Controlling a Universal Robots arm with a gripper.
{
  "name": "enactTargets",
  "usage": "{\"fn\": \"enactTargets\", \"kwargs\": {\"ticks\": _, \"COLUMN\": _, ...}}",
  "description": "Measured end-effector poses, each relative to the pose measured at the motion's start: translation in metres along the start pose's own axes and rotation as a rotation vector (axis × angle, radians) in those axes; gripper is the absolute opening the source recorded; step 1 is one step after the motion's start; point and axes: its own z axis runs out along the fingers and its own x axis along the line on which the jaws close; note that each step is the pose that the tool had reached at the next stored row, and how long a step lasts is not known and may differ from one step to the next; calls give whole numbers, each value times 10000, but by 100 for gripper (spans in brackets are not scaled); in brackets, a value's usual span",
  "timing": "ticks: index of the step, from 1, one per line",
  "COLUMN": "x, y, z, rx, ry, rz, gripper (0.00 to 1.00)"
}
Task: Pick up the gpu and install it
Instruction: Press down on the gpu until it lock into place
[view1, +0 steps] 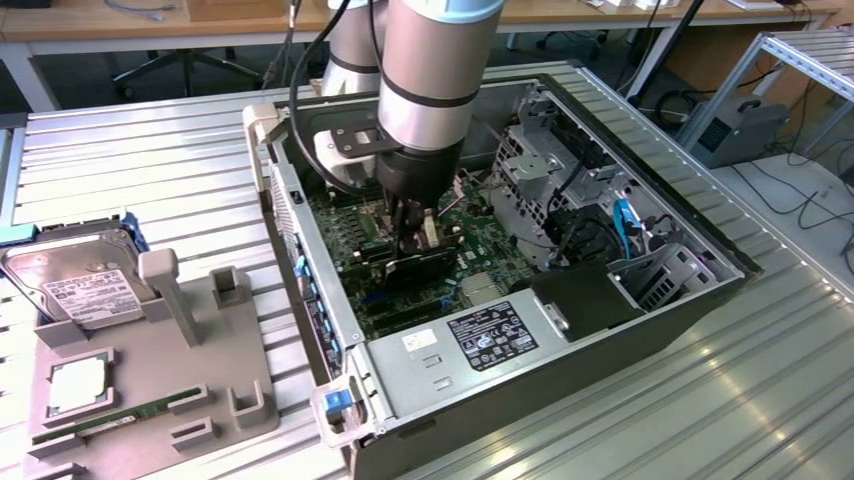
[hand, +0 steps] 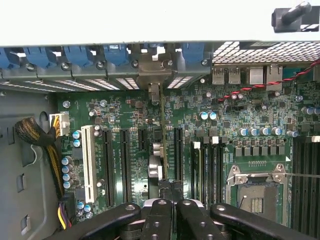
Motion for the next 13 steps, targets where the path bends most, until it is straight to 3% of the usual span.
{"fn": "enactTargets", "kwargs": {"ticks": 6, "x": 0, "y": 0, "z": 1, "rx": 0, "ry": -1, "rz": 0, "gripper": 11}}
{"fn": "enactTargets", "kwargs": {"ticks": 13, "x": -7, "y": -1, "z": -209, "rx": 1, "ry": 7, "rz": 0, "gripper": 11}}
